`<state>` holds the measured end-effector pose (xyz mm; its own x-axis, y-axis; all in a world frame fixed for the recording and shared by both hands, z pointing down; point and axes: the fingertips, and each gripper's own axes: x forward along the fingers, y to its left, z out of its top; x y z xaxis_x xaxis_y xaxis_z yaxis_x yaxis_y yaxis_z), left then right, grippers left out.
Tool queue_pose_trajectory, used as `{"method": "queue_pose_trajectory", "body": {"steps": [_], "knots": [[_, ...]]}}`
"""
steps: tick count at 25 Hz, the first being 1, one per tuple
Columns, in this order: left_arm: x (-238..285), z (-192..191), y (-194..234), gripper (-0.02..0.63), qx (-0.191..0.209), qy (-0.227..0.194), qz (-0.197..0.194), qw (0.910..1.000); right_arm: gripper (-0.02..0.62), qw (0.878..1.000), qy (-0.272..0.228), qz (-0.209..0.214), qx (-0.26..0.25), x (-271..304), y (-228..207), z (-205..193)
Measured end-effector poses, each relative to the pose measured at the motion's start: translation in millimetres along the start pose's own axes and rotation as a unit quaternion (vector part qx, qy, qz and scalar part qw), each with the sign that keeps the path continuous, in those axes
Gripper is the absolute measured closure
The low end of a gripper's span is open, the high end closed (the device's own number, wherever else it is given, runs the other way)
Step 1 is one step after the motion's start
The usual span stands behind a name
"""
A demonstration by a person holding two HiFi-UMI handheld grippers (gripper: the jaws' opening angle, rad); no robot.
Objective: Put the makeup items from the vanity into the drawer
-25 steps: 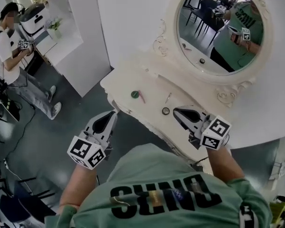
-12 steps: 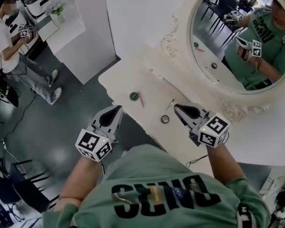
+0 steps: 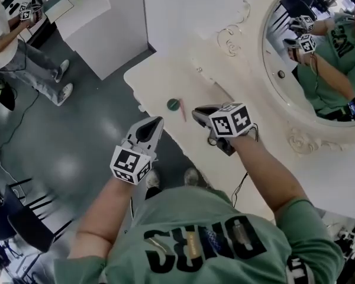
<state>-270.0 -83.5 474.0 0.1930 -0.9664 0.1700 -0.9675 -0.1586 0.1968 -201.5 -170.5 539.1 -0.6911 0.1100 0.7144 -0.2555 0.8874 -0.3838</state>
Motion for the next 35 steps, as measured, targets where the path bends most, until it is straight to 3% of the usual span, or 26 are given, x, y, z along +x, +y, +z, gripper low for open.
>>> {"method": "queue_pose_trajectory", "body": {"steps": [7,20,25,35], "knots": [[14.3,-50.6,22.2,0.598,-0.025,0.008,0.006,0.9996,0.508,0.989,0.124,-0.076,0.001,81.9,-41.2,-48.5],[7.8,-75.7,20.2,0.598,-0.021,0.024,0.003,0.9995,0.476,0.972,0.184,-0.146,-0.032,122.8,-66.5,-80.4],[4.5,-75.5,24.0,0.598,-0.019,0.028,0.006,0.9994,0.543,0.970,0.178,-0.165,-0.025,121.9,-73.2,-79.6],[-0.6,-57.9,26.2,0.598,-0.010,0.025,-0.004,0.9996,0.548,0.979,0.113,-0.168,0.036,92.2,-75.3,-68.7]]}}
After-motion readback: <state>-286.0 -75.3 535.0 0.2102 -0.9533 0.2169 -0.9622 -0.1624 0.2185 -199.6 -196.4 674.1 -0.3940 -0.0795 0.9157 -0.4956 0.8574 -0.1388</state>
